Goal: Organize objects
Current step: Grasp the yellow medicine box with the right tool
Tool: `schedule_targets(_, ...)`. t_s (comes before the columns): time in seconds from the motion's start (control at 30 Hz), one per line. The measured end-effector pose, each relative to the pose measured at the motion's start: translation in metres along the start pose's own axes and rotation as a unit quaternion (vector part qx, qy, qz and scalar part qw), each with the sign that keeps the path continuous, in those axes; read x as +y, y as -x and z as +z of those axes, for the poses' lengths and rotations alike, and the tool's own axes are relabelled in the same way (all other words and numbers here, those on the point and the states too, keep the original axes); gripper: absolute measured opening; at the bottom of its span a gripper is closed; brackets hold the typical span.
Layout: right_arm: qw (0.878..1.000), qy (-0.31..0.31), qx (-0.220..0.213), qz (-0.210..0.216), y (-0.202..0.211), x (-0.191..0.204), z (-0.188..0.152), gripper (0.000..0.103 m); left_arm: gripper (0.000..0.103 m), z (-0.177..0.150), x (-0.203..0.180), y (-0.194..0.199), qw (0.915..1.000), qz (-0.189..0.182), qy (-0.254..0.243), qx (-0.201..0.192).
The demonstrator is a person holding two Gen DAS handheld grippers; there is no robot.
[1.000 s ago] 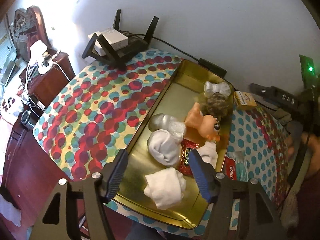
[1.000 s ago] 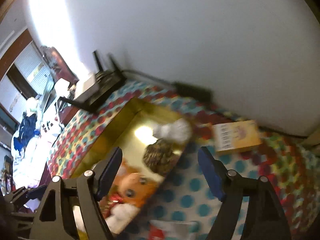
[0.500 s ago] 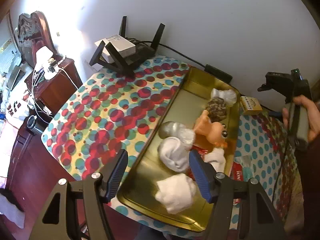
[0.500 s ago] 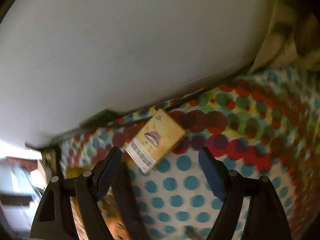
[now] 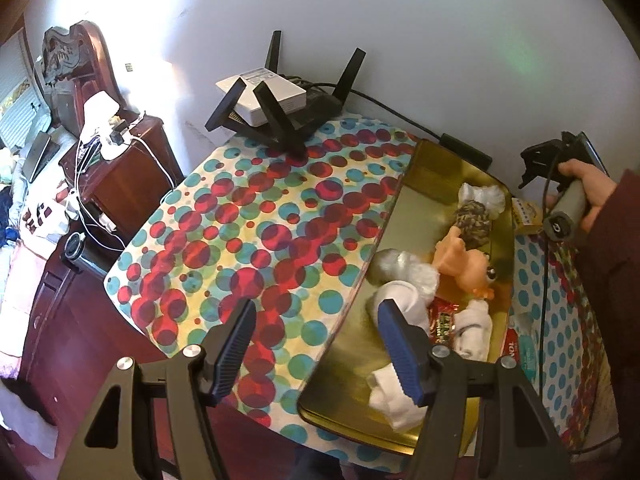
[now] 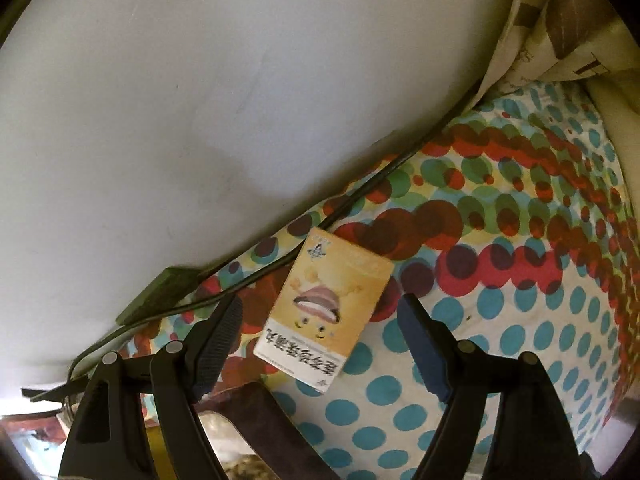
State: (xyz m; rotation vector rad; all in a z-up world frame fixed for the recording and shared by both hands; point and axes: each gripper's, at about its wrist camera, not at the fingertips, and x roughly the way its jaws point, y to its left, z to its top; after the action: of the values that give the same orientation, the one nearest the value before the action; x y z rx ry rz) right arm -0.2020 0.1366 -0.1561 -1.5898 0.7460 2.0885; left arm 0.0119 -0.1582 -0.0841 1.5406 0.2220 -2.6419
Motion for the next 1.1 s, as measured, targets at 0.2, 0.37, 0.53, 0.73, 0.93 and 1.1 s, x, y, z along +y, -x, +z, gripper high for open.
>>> schedule_targets(0.2, 0.999, 0.011, 0.006, -0.041, -0.017, 0.013, -0.016, 0.076, 0.065, 0.001, 0.010, -0.001, 1.0000, 0.005, -0.006, 0.001)
schedule_targets(0.37, 0.999, 0.044, 0.013, -0.016, -0.022, 0.013, -0.029, 0.058, 0.065, 0.007, 0.012, -0.005, 1.0000, -0.004, -0.008, 0.002)
schedule_targets(0.53, 0.996, 0.077, 0.009, 0.043, 0.001, -0.013, -0.039, 0.053, 0.065, 0.020, -0.012, -0.009, 0.9983, -0.051, -0.021, 0.018)
schedule_targets(0.73, 0.987, 0.134, -0.009, 0.092, 0.045, -0.071, -0.044, 0.053, 0.067, 0.025, -0.089, 0.000, 0.9827, -0.163, -0.066, 0.059)
schedule_targets(0.93, 0.979, 0.156, -0.025, 0.126, 0.069, -0.142, -0.033, 0.053, 0.069, -0.008, -0.181, -0.010, 0.9613, -0.210, -0.114, 0.136)
schedule_targets(1.1, 0.973, 0.174, -0.009, 0.150, 0.070, -0.177, -0.014, 0.053, 0.069, -0.033, -0.219, -0.030, 0.9573, -0.190, -0.087, 0.200)
